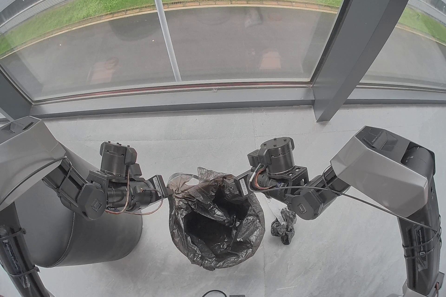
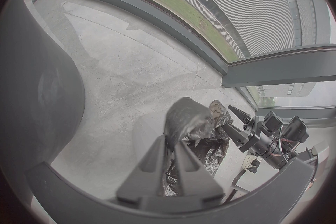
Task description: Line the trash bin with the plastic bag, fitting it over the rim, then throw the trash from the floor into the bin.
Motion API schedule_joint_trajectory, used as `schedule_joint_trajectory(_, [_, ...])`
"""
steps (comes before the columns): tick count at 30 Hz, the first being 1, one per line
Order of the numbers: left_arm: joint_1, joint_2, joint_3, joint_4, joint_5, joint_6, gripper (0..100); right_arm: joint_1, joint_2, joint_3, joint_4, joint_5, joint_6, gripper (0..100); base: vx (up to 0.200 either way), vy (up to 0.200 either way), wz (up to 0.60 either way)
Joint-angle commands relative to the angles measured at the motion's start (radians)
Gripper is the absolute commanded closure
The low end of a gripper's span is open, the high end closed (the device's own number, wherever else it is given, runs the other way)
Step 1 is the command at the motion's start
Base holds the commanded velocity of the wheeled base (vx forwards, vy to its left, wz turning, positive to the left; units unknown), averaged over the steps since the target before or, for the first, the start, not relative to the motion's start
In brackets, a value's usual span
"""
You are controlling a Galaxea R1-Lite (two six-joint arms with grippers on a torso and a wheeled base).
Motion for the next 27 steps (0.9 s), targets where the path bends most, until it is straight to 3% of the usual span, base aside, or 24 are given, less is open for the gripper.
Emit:
schedule_joint_trajectory(1, [-0.004, -0.025, 0.006, 0.000, 0.000, 0.001, 0, 0.000, -0.008, -0.001, -0.002, -0.001, 0.004, 0, 0.000, 0.000, 0.00])
schedule_joint_trajectory(6, [-0.004, -0.034, 0.009, -0.003, 0.001, 0.009, 0, 0.000, -0.021, 0.004, -0.002, 0.001, 0.005, 0, 0.000, 0.000, 0.00])
schedule_joint_trajectory(13, [-0.001, -0.011, 0.040, -0.015, 0.007, 0.110, 0, 0.000, -0.023, 0.005, -0.005, 0.001, 0.005, 0, 0.000, 0.000, 0.00])
schedule_joint_trajectory(27, [0.034, 0.067, 0.031, -0.018, 0.015, 0.130, 0, 0.000, -0.011, 0.004, -0.011, 0.001, 0.008, 0, 0.000, 0.000, 0.00])
